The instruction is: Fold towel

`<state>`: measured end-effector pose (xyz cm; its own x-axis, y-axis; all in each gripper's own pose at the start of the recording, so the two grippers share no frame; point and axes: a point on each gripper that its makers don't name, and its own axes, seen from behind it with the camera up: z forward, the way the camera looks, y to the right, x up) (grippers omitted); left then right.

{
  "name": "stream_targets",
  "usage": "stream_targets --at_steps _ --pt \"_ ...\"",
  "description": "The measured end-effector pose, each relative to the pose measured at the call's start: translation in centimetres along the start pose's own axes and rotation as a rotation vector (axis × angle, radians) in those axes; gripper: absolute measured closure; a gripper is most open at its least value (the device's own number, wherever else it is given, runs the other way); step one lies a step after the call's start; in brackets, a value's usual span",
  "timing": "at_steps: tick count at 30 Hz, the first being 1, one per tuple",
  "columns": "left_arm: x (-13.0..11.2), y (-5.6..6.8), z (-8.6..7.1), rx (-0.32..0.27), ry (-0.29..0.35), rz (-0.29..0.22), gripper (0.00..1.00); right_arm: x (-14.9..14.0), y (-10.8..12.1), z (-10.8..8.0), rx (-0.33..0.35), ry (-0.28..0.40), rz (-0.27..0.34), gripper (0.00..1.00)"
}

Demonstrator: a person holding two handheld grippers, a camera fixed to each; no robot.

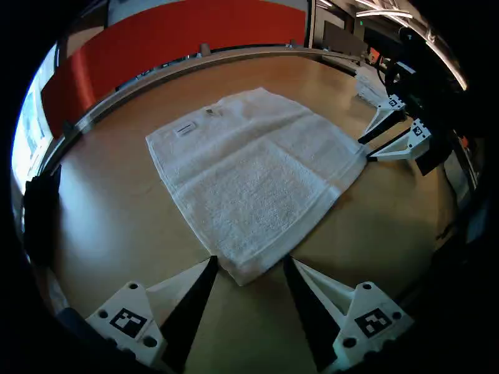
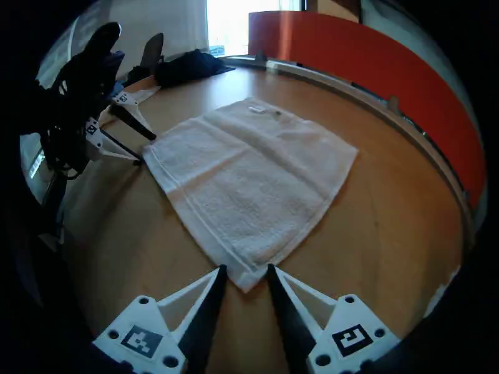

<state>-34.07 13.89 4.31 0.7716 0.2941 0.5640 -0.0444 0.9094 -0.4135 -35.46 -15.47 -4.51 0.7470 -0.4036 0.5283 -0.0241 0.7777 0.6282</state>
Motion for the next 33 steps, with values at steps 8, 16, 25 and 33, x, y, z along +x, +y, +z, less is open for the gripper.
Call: stream_targets --at_steps 8,16,25,33 --pt "0.1 0.0 0.1 0.008 -0.006 -0.012 0.62 -0.1 -0.2 0.0 0.003 -0.002 0.009 0.81" --pt "0.3 0.2 -0.1 0.004 -0.016 -0.041 0.84 0.6 -0.4 -0.4 -0.007 0.021 0.024 0.82" --pt "1.6 1.0 -2.4 0.007 0.006 -0.069 0.85 2.2 -0.4 -2.4 -0.025 0.060 0.035 0.82" --pt "3.0 1.5 -5.2 0.013 0.019 -0.079 0.85 3.8 -1.0 -4.9 -0.015 0.080 0.016 0.82"
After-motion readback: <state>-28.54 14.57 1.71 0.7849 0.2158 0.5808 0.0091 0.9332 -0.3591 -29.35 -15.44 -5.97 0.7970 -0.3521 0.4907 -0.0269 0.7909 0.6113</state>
